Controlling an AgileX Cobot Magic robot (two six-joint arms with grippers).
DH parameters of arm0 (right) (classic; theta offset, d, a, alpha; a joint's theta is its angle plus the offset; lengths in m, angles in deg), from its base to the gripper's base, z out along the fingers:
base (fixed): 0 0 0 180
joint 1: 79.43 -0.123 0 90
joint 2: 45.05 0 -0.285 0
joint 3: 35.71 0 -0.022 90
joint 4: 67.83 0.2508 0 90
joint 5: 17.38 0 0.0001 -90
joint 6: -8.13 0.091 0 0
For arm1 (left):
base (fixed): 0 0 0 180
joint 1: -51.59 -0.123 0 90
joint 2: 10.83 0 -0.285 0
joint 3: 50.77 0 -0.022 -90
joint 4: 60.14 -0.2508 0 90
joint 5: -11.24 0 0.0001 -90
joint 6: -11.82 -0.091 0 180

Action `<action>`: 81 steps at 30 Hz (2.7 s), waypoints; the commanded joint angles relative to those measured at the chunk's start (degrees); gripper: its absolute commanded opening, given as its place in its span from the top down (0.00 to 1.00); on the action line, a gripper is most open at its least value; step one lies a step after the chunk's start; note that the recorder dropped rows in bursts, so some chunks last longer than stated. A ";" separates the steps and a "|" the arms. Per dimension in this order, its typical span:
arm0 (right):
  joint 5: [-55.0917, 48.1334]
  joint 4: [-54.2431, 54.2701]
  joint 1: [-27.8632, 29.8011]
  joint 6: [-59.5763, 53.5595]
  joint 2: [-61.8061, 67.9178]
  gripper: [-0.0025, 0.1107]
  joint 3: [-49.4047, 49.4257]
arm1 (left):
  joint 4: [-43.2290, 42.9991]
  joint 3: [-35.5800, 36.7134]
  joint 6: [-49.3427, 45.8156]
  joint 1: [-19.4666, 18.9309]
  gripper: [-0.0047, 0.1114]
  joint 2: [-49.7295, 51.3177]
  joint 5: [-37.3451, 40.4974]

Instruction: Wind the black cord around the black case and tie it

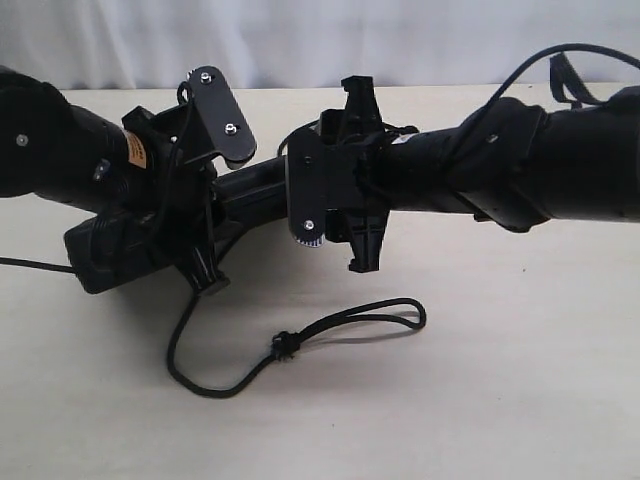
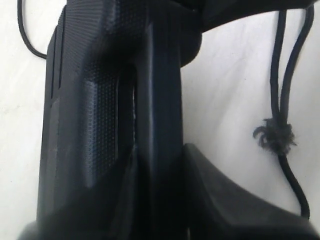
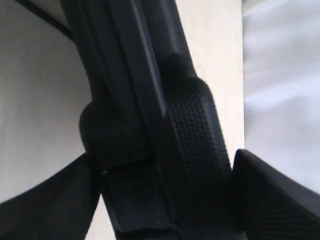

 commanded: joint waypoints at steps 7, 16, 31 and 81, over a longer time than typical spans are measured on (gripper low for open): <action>0.31 0.07 0.03 -1.99 0.71 0.94 -0.25 | -2.41 -0.57 -0.49 0.16 0.68 -2.28 -0.24; -0.04 0.25 0.14 -1.88 0.59 0.94 -0.25 | -10.15 -0.57 -0.21 0.06 0.41 -16.25 9.59; -0.15 2.42 0.14 3.24 -1.11 0.94 -0.36 | -17.36 9.91 5.04 0.16 0.41 -18.48 10.31; 4.60 12.87 0.01 3.24 -1.38 0.74 -0.36 | -13.61 8.81 6.13 -6.91 0.96 -7.93 2.35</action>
